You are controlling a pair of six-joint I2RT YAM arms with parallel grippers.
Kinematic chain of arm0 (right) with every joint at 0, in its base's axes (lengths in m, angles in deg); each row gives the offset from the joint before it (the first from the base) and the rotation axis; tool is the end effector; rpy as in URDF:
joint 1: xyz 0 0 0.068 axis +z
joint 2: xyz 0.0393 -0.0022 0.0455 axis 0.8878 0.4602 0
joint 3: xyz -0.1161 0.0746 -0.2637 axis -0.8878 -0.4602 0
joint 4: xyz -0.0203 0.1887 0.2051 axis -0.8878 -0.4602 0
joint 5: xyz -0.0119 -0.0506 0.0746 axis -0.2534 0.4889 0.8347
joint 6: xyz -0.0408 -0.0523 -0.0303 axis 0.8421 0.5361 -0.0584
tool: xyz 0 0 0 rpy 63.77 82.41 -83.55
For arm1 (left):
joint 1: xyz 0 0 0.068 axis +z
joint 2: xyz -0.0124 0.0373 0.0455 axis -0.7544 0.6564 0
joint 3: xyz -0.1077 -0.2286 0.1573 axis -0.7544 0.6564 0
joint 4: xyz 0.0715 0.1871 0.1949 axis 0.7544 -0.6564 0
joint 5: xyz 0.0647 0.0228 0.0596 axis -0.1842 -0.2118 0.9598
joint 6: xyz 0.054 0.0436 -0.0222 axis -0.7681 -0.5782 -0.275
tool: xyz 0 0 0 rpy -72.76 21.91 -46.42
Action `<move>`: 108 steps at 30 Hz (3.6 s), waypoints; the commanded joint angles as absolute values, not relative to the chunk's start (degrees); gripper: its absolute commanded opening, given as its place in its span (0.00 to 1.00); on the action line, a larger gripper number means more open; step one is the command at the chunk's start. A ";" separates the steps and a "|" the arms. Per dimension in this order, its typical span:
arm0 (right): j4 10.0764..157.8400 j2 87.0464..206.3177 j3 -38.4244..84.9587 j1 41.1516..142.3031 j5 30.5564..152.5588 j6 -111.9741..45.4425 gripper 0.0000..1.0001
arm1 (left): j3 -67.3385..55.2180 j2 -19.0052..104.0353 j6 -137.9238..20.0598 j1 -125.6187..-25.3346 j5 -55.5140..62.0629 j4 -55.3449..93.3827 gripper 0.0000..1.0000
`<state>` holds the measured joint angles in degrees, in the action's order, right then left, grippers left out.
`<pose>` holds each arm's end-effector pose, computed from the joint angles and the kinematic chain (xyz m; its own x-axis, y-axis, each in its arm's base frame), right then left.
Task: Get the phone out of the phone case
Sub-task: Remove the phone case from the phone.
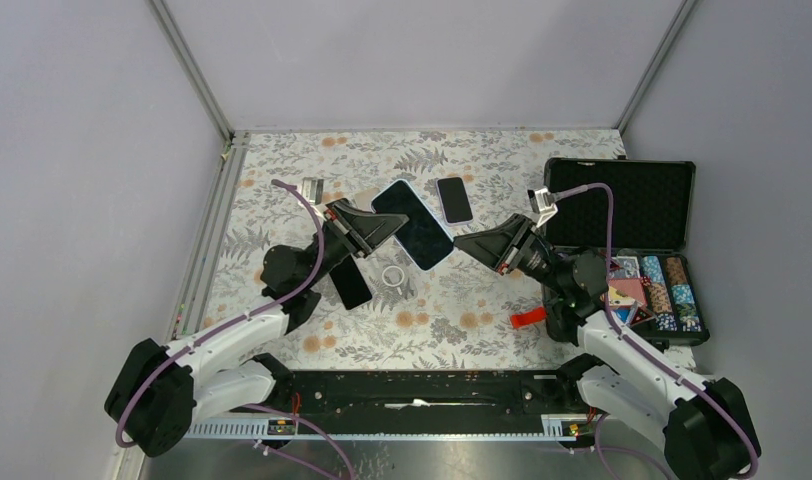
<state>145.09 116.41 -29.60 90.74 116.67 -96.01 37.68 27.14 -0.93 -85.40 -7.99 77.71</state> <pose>0.1642 0.1251 0.3340 -0.5833 0.5817 -0.5669 -0.7229 -0.0536 0.6888 0.1861 -0.1625 0.3410 -0.6075 -0.6494 -0.4573 0.6449 -0.0672 -0.7613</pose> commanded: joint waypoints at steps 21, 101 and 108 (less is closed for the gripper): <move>140.55 121.46 -31.02 90.90 119.09 -85.25 0.00 | 33.18 28.14 17.08 -85.45 -7.00 96.88 0.00; 141.99 113.94 -20.15 93.13 123.38 -83.38 0.78 | 31.14 30.92 17.90 -79.21 -14.75 98.39 0.00; 146.22 118.68 -16.87 95.27 124.68 -85.71 0.73 | 31.74 31.55 18.08 -79.21 -14.70 98.41 0.00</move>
<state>139.62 117.63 -20.55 94.19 124.95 -83.16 34.16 32.12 18.00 -79.54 -15.25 92.53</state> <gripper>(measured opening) 0.750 0.148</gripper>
